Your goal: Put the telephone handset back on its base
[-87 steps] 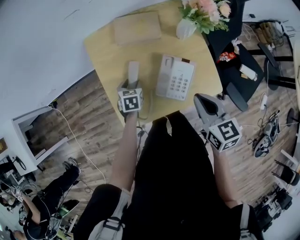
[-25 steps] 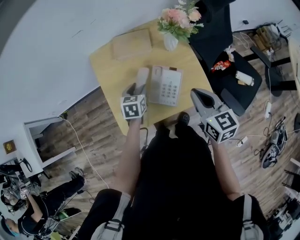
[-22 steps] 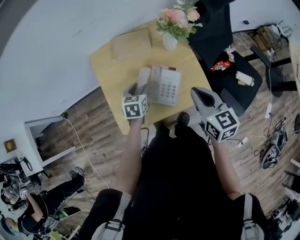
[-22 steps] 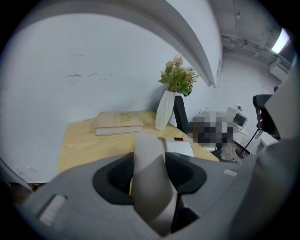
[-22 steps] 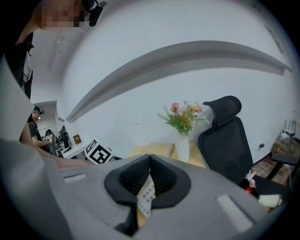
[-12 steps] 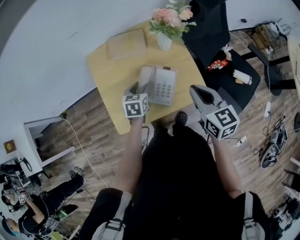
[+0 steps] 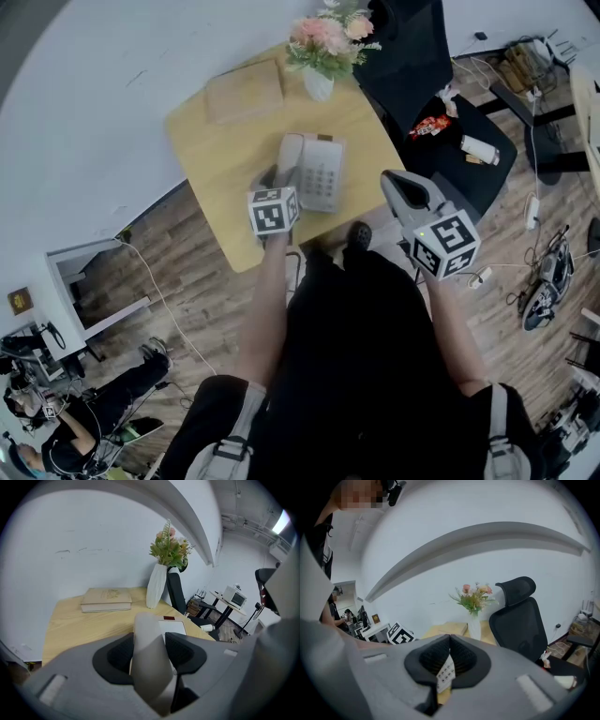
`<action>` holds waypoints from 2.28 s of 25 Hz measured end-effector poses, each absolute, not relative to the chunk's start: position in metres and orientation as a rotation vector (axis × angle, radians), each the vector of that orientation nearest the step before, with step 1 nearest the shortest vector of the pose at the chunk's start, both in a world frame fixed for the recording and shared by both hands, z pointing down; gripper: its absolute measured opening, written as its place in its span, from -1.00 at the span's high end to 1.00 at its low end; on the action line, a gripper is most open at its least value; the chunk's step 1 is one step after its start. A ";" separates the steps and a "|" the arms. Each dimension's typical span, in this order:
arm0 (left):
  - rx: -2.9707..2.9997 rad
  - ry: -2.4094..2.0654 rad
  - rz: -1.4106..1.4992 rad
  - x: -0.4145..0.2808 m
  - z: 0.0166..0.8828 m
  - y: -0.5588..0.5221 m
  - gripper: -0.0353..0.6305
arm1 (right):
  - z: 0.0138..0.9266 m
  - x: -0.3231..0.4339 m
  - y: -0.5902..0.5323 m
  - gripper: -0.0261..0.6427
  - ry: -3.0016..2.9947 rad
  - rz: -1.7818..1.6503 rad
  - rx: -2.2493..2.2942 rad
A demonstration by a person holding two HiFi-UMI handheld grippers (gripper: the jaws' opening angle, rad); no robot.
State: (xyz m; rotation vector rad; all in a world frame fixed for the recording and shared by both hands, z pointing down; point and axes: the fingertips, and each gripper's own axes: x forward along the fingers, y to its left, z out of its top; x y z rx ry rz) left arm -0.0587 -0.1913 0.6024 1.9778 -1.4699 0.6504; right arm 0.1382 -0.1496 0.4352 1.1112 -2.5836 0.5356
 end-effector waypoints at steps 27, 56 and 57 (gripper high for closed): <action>1.970 -1.400 0.768 -0.056 0.648 -0.187 0.22 | 0.442 0.140 -0.135 0.91 -2.525 0.567 1.163; 2.133 -1.264 0.794 -0.071 0.637 -0.188 0.20 | 0.446 0.099 -0.137 0.91 -2.532 0.595 1.261; 2.137 -1.259 0.793 -0.073 0.636 -0.186 0.20 | 0.446 0.096 -0.137 0.91 -2.533 0.595 1.264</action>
